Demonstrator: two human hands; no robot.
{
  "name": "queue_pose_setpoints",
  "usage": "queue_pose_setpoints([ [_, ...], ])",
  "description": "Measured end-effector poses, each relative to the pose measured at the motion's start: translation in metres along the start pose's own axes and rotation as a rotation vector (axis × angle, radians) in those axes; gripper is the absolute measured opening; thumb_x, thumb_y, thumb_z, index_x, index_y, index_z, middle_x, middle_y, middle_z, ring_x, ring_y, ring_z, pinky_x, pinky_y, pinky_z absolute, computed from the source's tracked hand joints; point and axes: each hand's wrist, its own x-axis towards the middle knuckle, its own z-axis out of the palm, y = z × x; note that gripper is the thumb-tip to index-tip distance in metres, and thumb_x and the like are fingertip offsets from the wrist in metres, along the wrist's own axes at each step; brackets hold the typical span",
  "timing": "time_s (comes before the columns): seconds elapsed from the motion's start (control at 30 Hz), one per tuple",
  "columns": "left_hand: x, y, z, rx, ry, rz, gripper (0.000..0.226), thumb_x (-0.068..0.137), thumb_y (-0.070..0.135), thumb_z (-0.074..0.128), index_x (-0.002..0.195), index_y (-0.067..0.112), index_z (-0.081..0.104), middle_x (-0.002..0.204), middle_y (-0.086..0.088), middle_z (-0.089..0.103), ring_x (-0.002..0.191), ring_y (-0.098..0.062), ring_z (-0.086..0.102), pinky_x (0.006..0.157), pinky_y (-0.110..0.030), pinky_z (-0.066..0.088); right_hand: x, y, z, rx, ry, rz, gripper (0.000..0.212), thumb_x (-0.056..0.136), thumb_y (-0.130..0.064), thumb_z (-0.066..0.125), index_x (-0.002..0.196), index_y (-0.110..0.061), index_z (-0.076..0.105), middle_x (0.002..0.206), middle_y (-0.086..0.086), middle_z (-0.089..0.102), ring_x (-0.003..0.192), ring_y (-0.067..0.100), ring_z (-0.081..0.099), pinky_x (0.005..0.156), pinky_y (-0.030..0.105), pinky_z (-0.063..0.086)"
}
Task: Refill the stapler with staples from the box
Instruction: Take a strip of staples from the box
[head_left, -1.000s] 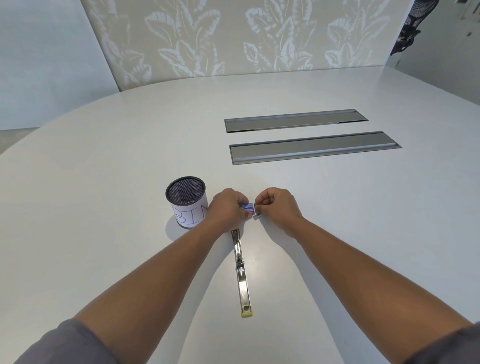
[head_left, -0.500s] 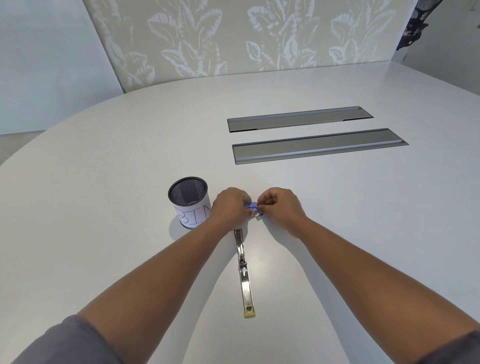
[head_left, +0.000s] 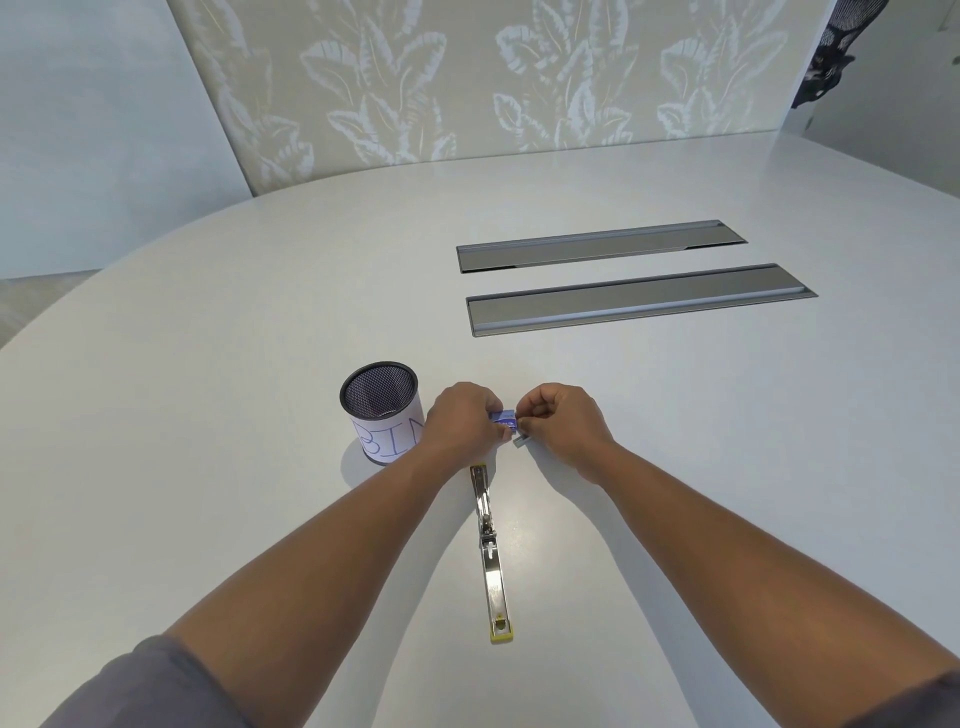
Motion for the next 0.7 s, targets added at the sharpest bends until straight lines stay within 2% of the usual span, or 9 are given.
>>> queue_pose_setpoints([
  [0.27,0.0011,-0.0027,0.0004,-0.007,0.004,0.000,0.023,0.078,0.030,0.083,0.099,0.019,0.078,0.104,-0.004,0.074,0.099,-0.025,0.067,0.081,-0.035,0.055,-0.0007,0.0001,0.0004,-0.002,-0.001,0.002,0.018,0.078,-0.007,0.075,0.078,-0.025,0.075,0.077,-0.006,0.078,0.079,0.017,0.076,0.084,0.048,0.061],
  [0.4,0.0024,-0.0028,0.0005,0.001,-0.001,0.016,0.027,0.079,0.031,0.083,0.103,0.020,0.078,0.106,-0.001,0.073,0.101,-0.023,0.066,0.079,-0.032,0.052,-0.0010,-0.0005,0.0002,-0.008,-0.006,0.005,0.018,0.078,-0.008,0.075,0.077,-0.026,0.075,0.075,-0.006,0.078,0.078,0.017,0.077,0.084,0.049,0.061],
  [0.57,0.0040,-0.0027,0.0009,0.007,0.016,0.023,0.035,0.079,0.032,0.083,0.112,0.021,0.077,0.116,0.000,0.069,0.109,-0.022,0.063,0.078,-0.027,0.042,-0.0018,-0.0010,0.0013,-0.016,0.002,-0.004,0.017,0.077,-0.009,0.075,0.078,-0.026,0.075,0.075,-0.006,0.078,0.080,0.017,0.076,0.085,0.049,0.060],
  [0.7,0.0046,-0.0039,0.0022,0.010,0.016,0.032,0.035,0.079,0.032,0.083,0.111,0.021,0.077,0.117,0.000,0.069,0.110,-0.023,0.063,0.081,-0.028,0.045,-0.0023,-0.0014,0.0018,-0.017,-0.005,-0.001,0.017,0.079,-0.009,0.074,0.078,-0.026,0.074,0.073,-0.008,0.078,0.079,0.014,0.076,0.086,0.049,0.060],
])
